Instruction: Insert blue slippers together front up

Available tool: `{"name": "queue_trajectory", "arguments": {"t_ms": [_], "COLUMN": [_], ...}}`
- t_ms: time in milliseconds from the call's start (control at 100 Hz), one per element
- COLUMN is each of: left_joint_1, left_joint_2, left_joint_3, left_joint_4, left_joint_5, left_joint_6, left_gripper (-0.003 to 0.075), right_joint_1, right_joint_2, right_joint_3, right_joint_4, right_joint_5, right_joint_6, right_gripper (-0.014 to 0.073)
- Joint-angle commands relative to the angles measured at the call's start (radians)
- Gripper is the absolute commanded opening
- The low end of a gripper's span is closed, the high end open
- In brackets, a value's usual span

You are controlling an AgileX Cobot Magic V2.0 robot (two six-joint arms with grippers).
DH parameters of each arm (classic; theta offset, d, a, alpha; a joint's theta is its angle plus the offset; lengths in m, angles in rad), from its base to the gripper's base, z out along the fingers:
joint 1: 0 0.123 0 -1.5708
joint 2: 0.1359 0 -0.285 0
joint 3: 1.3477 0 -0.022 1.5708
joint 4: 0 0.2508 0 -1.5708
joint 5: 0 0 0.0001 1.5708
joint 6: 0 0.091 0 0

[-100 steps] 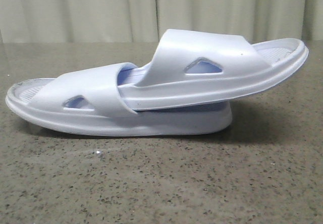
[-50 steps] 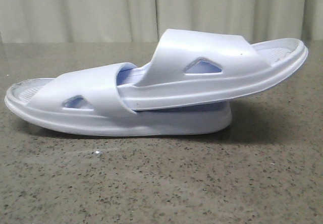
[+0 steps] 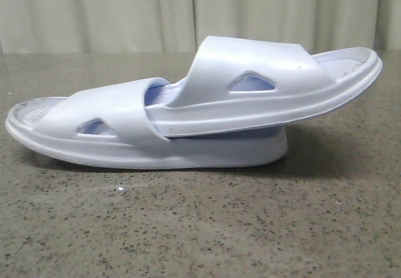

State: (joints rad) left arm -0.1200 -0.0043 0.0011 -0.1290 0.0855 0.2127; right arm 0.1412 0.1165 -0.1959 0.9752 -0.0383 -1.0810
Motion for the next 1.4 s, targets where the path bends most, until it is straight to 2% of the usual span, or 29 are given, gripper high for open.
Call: {"name": "queue_trajectory", "arguments": {"t_ms": [0, 630, 710, 860, 970, 1030, 1110, 1390], "left_joint_1": [0.002, 0.002, 0.002, 0.002, 0.002, 0.002, 0.002, 0.002], "left_joint_2": [-0.029, -0.029, -0.029, -0.029, -0.029, -0.029, -0.029, -0.029], "left_joint_3": [0.009, 0.009, 0.009, 0.009, 0.009, 0.009, 0.009, 0.009], "left_joint_4": [-0.006, -0.006, -0.006, -0.006, -0.006, -0.006, -0.006, -0.006], "left_joint_5": [-0.086, -0.086, -0.086, -0.086, -0.086, -0.086, -0.086, -0.086], "left_joint_6": [-0.011, -0.011, -0.011, -0.011, -0.011, -0.011, -0.011, -0.011], "left_gripper": [0.0016, 0.0016, 0.0016, 0.0016, 0.0016, 0.0016, 0.0016, 0.0016], "right_joint_1": [-0.001, -0.001, -0.001, -0.001, -0.001, -0.001, -0.001, -0.001], "right_joint_2": [0.007, 0.007, 0.007, 0.007, 0.007, 0.007, 0.007, -0.048], "right_joint_3": [-0.026, -0.026, -0.026, -0.015, 0.008, 0.029, 0.069, 0.201], "right_joint_4": [-0.002, -0.002, -0.148, -0.611, -0.867, -0.975, -1.009, -1.009], "right_joint_5": [-0.045, -0.028, -0.011, -0.006, -0.011, -0.023, -0.057, -0.128], "right_joint_6": [-0.008, 0.007, 0.127, 0.584, 0.878, 0.981, 1.035, 1.061], "right_gripper": [-0.0107, -0.0107, -0.0107, -0.0107, -0.0107, -0.0107, -0.0107, -0.0107]}}
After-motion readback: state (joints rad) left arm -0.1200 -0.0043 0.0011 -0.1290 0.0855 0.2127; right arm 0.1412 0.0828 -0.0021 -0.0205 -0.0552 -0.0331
